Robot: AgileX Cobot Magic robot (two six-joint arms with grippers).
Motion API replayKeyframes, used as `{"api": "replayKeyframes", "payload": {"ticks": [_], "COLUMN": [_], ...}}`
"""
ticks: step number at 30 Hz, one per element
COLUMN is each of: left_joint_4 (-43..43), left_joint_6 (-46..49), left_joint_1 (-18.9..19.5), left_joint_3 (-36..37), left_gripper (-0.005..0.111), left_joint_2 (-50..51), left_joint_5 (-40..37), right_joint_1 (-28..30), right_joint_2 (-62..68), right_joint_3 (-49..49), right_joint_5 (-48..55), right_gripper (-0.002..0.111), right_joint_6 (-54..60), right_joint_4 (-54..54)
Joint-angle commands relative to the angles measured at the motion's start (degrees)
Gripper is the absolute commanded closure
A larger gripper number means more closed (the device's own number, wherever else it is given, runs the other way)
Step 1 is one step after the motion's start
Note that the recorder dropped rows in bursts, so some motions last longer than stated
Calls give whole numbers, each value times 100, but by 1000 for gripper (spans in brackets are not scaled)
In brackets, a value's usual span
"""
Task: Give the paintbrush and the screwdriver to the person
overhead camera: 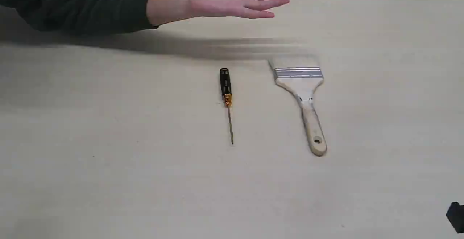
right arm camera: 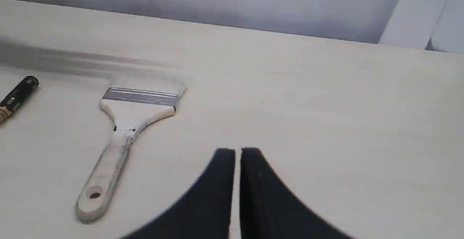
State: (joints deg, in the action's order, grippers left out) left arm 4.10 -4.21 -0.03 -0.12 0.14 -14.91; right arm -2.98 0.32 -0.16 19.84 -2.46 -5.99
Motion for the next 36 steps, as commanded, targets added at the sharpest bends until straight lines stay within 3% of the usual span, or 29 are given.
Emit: {"api": "replayKeyframes", "payload": {"ticks": [1,13,26,36], "left_joint_4": [-24,-8,-8,-22], "left_joint_6": [-12,-12,-12,-12], "left_joint_1": [-27,-27,-27,-27], "left_joint_3": [12,12,12,12], "left_gripper": [107,107,107,107], "left_joint_2": [-14,-14,-14,-14], "left_joint_5": [74,63,63,56], "right_joint_1": [23,26,26,26], "right_joint_2": [-32,-32,-32,-32], "right_joint_3": [16,16,16,16], "right_joint_5": [-4,-91,-2197,-2387], "right_gripper": [104,104,104,104], "right_joint_6": [27,27,27,15], "right_joint_4": [0,0,69,69]}}
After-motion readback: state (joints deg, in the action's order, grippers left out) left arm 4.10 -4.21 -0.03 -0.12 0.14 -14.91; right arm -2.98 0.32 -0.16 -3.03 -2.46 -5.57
